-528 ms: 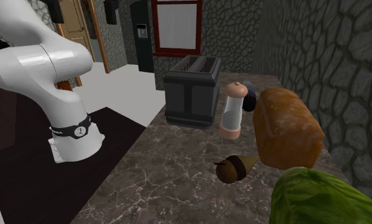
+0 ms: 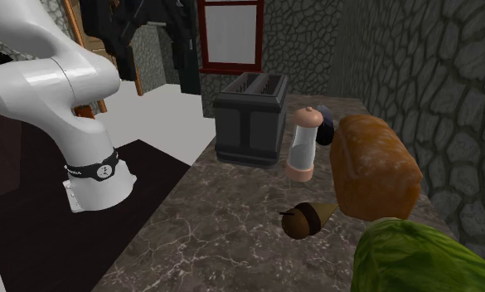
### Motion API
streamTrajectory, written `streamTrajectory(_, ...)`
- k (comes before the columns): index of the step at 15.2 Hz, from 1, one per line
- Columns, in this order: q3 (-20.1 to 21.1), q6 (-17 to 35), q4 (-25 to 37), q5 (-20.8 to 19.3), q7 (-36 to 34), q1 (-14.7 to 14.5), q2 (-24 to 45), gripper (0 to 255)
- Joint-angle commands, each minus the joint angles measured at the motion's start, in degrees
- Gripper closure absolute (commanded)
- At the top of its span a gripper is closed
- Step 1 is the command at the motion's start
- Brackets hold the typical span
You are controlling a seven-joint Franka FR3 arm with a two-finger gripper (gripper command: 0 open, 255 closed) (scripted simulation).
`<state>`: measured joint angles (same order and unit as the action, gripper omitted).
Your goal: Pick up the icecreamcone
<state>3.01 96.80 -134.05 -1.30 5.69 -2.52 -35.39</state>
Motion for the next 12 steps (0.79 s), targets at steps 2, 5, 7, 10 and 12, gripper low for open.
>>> streamTrajectory(2,0.52,5.57,-0.58,-0.10,1.67,-1.00,4.71,0)
streamTrajectory(5,1.04,10.68,-0.13,-0.35,3.33,-1.84,10.09,0)
streamTrajectory(7,1.42,13.90,0.53,-0.59,4.37,-2.37,13.83,0)
streamTrajectory(10,2.07,18.38,2.02,-1.07,5.82,-3.13,19.64,0)
streamTrajectory(12,2.55,21.12,3.34,-1.50,6.70,-3.60,23.59,0)
